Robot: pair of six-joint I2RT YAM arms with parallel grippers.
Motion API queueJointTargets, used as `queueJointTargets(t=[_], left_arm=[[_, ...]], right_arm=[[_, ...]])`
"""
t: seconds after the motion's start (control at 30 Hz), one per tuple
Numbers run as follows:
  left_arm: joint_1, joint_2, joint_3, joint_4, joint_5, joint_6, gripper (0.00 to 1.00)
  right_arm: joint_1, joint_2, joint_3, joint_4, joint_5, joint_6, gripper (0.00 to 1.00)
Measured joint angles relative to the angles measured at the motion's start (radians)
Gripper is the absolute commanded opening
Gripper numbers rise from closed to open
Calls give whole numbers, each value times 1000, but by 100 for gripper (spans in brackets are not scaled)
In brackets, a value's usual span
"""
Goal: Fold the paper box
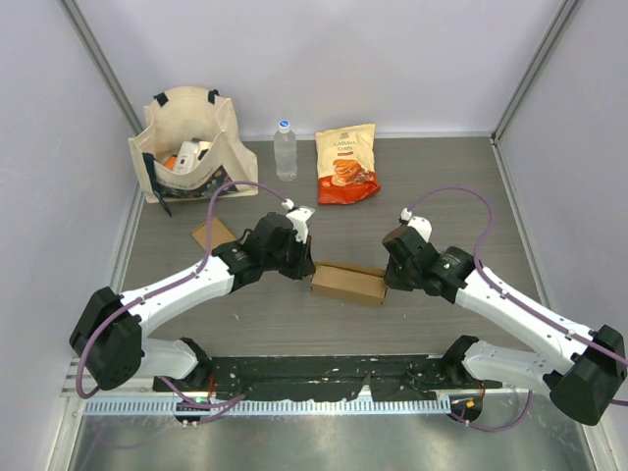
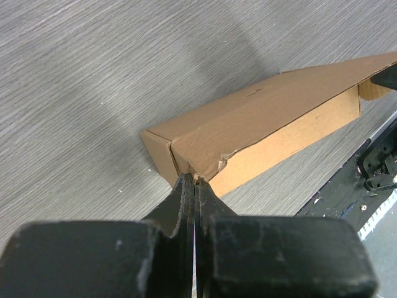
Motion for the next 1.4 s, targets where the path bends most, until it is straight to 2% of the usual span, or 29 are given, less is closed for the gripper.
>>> queueJointTargets(t=[0.27, 0.43, 0.5, 0.53, 0.6, 0.63, 0.73, 0.8, 0.83, 0.93, 1.0, 1.07, 1.13, 1.2, 1.4], left_arm=[[-7, -11, -25, 32, -19, -23, 0], [-73, -79, -104, 87, -140, -39, 0], [-109, -100, -128, 104, -200, -45, 0], [-131, -111, -143, 114, -236, -48, 0], [-158, -126, -166, 134, -283, -52, 0], [-167, -133, -176, 144, -304, -54, 0], [-177, -140, -195, 159, -348, -66, 0], [-179, -142, -200, 162, -364, -75, 0], [-182, -143, -202, 163, -372, -78, 0], [-188, -143, -203, 164, -395, -81, 0], [-195, -143, -203, 164, -406, -83, 0], [-200, -144, -203, 163, -416, -84, 0], [-204, -144, -203, 161, -427, -85, 0], [-210, -144, -203, 159, -436, -87, 0], [-236, -143, -202, 149, -476, -109, 0]], right_arm=[[45, -8, -52, 82, 87, -89, 1], [146, -75, -152, 194, 211, -101, 1], [184, -103, -190, 231, 256, -98, 5], [198, -125, -208, 244, 275, -88, 22], [212, -146, -214, 237, 277, -73, 42], [215, -156, -212, 220, 268, -64, 56], [219, -169, -159, 107, 206, -56, 57], [219, -164, -90, 33, 147, -56, 62], [218, -162, -51, 4, 119, -50, 73], [192, -167, 32, -59, 61, 24, 87], [127, -186, 45, -76, 27, 95, 88], [-1, -219, 21, -64, -39, 177, 88], [-127, -247, -40, -18, -131, 261, 86], [-200, -256, -115, 30, -234, 338, 86], [-231, -231, -298, 156, -463, 535, 82]])
